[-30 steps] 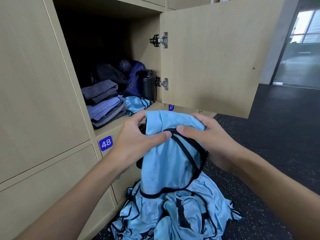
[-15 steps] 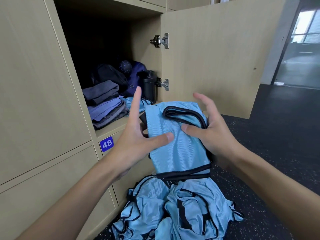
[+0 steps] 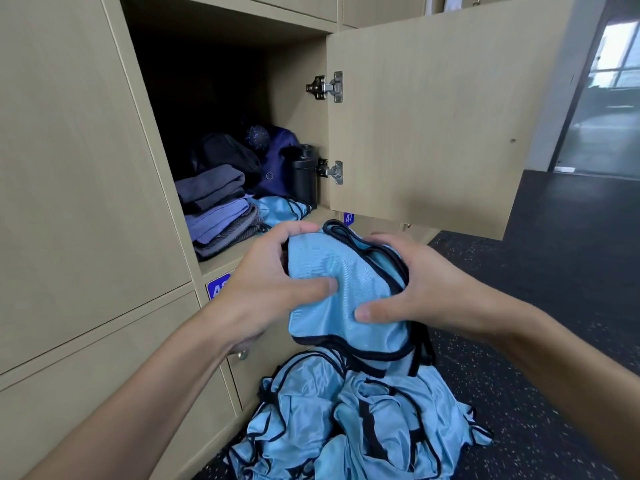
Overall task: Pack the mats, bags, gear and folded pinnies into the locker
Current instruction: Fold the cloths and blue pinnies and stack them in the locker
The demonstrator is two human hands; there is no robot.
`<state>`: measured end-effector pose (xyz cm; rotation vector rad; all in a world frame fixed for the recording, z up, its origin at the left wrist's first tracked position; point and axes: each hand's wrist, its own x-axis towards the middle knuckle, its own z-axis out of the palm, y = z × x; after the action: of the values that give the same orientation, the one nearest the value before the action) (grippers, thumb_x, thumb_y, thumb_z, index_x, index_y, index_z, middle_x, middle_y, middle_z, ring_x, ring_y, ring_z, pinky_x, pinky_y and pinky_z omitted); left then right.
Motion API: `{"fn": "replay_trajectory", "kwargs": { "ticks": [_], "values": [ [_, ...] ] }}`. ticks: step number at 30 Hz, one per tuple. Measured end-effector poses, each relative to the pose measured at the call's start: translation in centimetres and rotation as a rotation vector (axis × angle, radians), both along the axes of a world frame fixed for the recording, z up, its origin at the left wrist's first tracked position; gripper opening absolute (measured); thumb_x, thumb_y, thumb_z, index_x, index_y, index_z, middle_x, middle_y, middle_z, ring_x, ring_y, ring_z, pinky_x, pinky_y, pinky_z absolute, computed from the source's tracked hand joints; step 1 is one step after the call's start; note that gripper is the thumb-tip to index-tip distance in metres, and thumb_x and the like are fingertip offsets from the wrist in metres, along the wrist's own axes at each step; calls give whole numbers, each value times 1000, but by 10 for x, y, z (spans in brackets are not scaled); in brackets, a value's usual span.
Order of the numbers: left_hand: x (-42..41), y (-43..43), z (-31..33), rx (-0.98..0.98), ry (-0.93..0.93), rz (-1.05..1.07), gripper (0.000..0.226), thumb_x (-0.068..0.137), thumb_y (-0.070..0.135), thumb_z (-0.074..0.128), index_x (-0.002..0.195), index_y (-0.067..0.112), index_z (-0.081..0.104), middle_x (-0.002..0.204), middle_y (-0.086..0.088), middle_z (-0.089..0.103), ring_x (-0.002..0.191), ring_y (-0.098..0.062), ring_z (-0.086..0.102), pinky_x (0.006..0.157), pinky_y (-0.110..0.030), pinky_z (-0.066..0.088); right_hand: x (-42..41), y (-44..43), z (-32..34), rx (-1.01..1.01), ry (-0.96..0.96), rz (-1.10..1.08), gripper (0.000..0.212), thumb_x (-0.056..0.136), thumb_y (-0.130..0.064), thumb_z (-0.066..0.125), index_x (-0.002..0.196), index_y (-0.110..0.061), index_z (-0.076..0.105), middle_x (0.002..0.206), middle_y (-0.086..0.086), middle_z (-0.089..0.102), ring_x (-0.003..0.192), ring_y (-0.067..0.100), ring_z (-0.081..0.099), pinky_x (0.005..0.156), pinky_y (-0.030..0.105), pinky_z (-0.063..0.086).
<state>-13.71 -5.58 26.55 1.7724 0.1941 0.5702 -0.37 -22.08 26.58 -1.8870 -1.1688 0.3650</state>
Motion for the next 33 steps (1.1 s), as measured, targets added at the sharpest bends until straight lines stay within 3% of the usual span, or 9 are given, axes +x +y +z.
{"fn": "replay_trajectory", "kwargs": {
  "ticks": [3, 8, 12, 15, 17, 21, 24, 28, 33],
  "values": [
    [-3, 0, 1, -24, 10, -8, 60, 74, -14, 76, 121, 19, 59, 89, -1, 74, 79, -17, 70, 72, -31, 60, -4, 1, -3, -13, -90, -17, 63, 68, -24, 87, 122, -28, 57, 111, -16, 66, 95, -5, 64, 83, 19, 53],
    [-4, 10, 4, 222, 101, 9, 68, 67, 8, 91, 124, 29, 59, 120, 5, 62, 104, -11, 66, 86, -18, 55, -3, -1, -5, 86, -118, -42, 21, 79, -12, 76, 96, -18, 66, 83, 3, 71, 75, 21, 68, 68, 40, 55],
    [0, 20, 1, 366, 171, -27, 59, 64, 22, 93, 109, 36, 58, 141, 30, 31, 122, 20, 40, 90, 3, 33, 10, 4, -7, 77, 5, -5, 22, 81, -8, 75, 100, -13, 66, 87, 7, 73, 81, 27, 71, 72, 43, 57],
    [12, 34, -3, 293, 142, -46, 48, 69, 9, 89, 102, 20, 55, 105, 15, 67, 88, -4, 66, 73, -18, 53, 29, 21, -6, 132, 154, 18, 31, 80, -2, 76, 108, -10, 65, 93, 9, 75, 85, 29, 72, 75, 42, 61],
    [25, 42, -6, 270, 100, 32, 42, 74, 6, 85, 101, 18, 55, 87, 3, 69, 71, -8, 63, 63, -23, 52, 44, 41, -7, 261, 279, -7, 44, 79, 0, 76, 116, -18, 61, 90, -1, 75, 82, 21, 73, 70, 32, 59],
    [63, 67, -18, 66, -17, 273, 31, 83, 15, 78, 104, 25, 58, 94, 1, 72, 83, -11, 69, 73, -30, 58, 69, 86, -12, 460, 457, -80, 53, 87, -6, 69, 124, -36, 47, 74, -7, 72, 73, 20, 73, 65, 35, 61],
    [92, 91, -26, -8, -65, 419, 30, 85, 20, 75, 107, 28, 56, 95, 12, 68, 79, 5, 65, 77, -25, 57, 85, 121, -19, 500, 504, -61, 51, 86, -11, 71, 124, -37, 48, 89, -3, 72, 84, 26, 73, 70, 41, 61],
    [119, 119, -35, 20, -49, 467, 38, 88, 25, 73, 117, 30, 49, 99, 21, 61, 79, 15, 58, 80, -19, 53, 105, 170, -33, 497, 425, -150, 36, 80, -4, 77, 108, -22, 63, 98, 2, 67, 78, 16, 68, 62, 26, 56],
    [145, 163, -29, 295, 46, 552, 49, 87, 34, 71, 127, 36, 43, 120, 11, 51, 99, 2, 49, 78, -15, 37, 141, 226, -38, 522, 481, -189, 36, 76, -6, 81, 103, -26, 68, 105, 6, 71, 85, 20, 70, 79, 38, 60]
  ]
}}
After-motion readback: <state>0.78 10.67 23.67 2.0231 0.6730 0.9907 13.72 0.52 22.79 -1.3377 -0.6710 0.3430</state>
